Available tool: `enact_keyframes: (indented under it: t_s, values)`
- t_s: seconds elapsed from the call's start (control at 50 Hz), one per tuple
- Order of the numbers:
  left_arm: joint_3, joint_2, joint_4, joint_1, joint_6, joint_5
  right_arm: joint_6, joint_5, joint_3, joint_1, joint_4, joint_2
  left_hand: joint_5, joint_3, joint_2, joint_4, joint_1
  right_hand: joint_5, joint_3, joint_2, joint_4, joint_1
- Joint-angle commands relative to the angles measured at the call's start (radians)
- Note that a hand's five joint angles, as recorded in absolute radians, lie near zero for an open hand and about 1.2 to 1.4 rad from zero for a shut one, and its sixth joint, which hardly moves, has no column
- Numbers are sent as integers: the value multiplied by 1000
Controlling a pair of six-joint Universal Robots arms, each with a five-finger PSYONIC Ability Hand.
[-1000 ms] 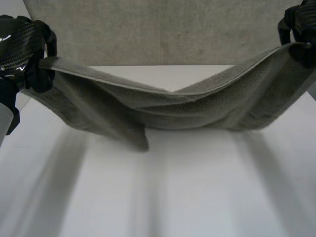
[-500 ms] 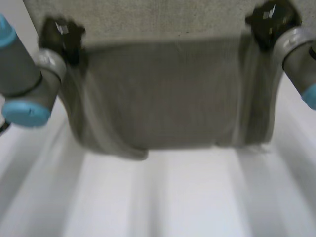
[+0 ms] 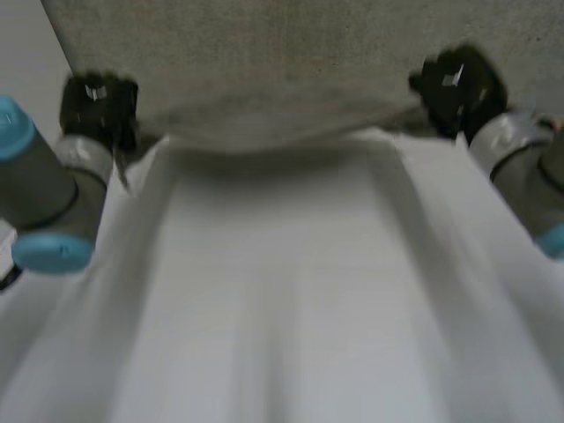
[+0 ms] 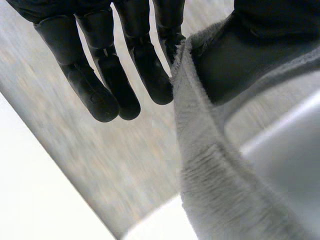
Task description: Fold the towel.
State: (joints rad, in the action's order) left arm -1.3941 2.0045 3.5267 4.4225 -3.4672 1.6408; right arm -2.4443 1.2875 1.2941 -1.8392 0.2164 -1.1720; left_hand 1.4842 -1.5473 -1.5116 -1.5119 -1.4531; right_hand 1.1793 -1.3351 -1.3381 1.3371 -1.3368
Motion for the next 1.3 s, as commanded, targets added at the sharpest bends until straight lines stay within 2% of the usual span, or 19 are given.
enact_keyframes:
  t_s: [0.02, 0.14, 0.2, 0.24, 0.36, 0.4, 0.48, 0.54, 0.58, 0.6, 0.62, 0.74, 1.0, 1.04, 1.06, 1.08, 1.1, 1.18, 1.3]
  values:
    - [-290, 2, 158, 26, -12, -59, 1, -112, 258, 44, 11, 5, -262, 151, 115, 116, 57, 42, -61, -58, 59, -60]
    - [-408, -33, 182, 29, -44, -102, 10, -125, 358, 74, -3, -20, -262, 151, 115, 116, 57, 42, -61, -58, 59, -60]
    - [-470, -102, 181, 37, -69, -108, 13, -117, 410, 92, -31, -110, -262, 151, 115, 116, 57, 42, -61, -58, 59, -60]
    - [-505, -145, 175, 44, -79, -110, 8, -122, 444, 141, -118, -254, -262, 151, 115, 116, 57, 42, -61, -58, 59, -60]
    - [-625, -431, 118, 89, -98, -124, 4, -163, 436, 227, -289, -425, -262, 151, 115, 116, 57, 42, -61, -58, 59, -60]
    - [-635, -494, 97, 107, -95, -144, 4, -191, 418, 242, -335, -468, -262, 151, 115, 116, 57, 42, -61, -58, 59, -60]
    - [-625, -579, 49, 166, -89, -275, 5, -274, 338, 258, -416, -499, -262, 151, 115, 116, 57, 42, -61, -58, 59, -60]
    - [-593, -520, 63, 169, -87, -346, 5, -286, 301, 255, -413, -411, -262, 151, 115, 116, 57, 42, -61, -58, 59, -60]
    - [-592, -520, 63, 169, -87, -346, 11, -283, 278, 242, -411, -347, -262, 151, 115, 116, 57, 42, -61, -58, 59, -60]
    - [-563, -432, 74, 164, -87, -349, 11, -272, 234, 233, -408, -278, -262, 151, 115, 116, 57, 42, -61, -58, 59, -60]
    - [-499, -315, 90, 149, -89, -340, 13, -249, 179, 218, -408, -202, -262, 151, 115, 116, 57, 42, -61, -58, 59, -60]
    - [-216, 23, 89, 55, -96, -285, 19, -120, -60, 121, -410, 85, -262, 151, 115, 116, 57, 42, -61, -58, 59, -60]
    - [311, 448, 42, 32, -99, -200, 8, 51, -455, 31, -301, 471, -262, 151, 115, 116, 57, 42, -61, -58, 59, -60]
    - [355, 483, 16, 31, -99, -193, 8, 70, -473, 28, -273, 500, -262, 151, 115, 116, 57, -59, 41, 44, -43, 42]
    - [392, 511, -11, 31, -98, -190, 8, 93, -481, 25, -244, 520, -791, 680, 644, 644, 585, -925, 907, 910, -909, 908]
    - [392, 511, -11, 31, -98, -190, 8, 93, -481, 24, -244, 520, -796, 685, 649, 650, 591, -934, 915, 918, -917, 917]
    - [414, 525, -34, 29, -96, -187, 8, 123, -484, 20, -220, 531, -1474, 1362, 1326, 1327, 1268, -1179, 1161, 1164, -1163, 1162]
    - [425, 525, -51, 26, -84, -177, -8, 205, -470, 2, -184, 528, -1484, 1373, 1337, 1337, 1279, -1179, 1161, 1164, -1163, 1162]
    - [382, 447, -64, 17, -29, -134, -53, 223, -376, -12, -189, 467, -1480, 1369, 1333, 1334, 1275, -1179, 1161, 1164, -1163, 1162]
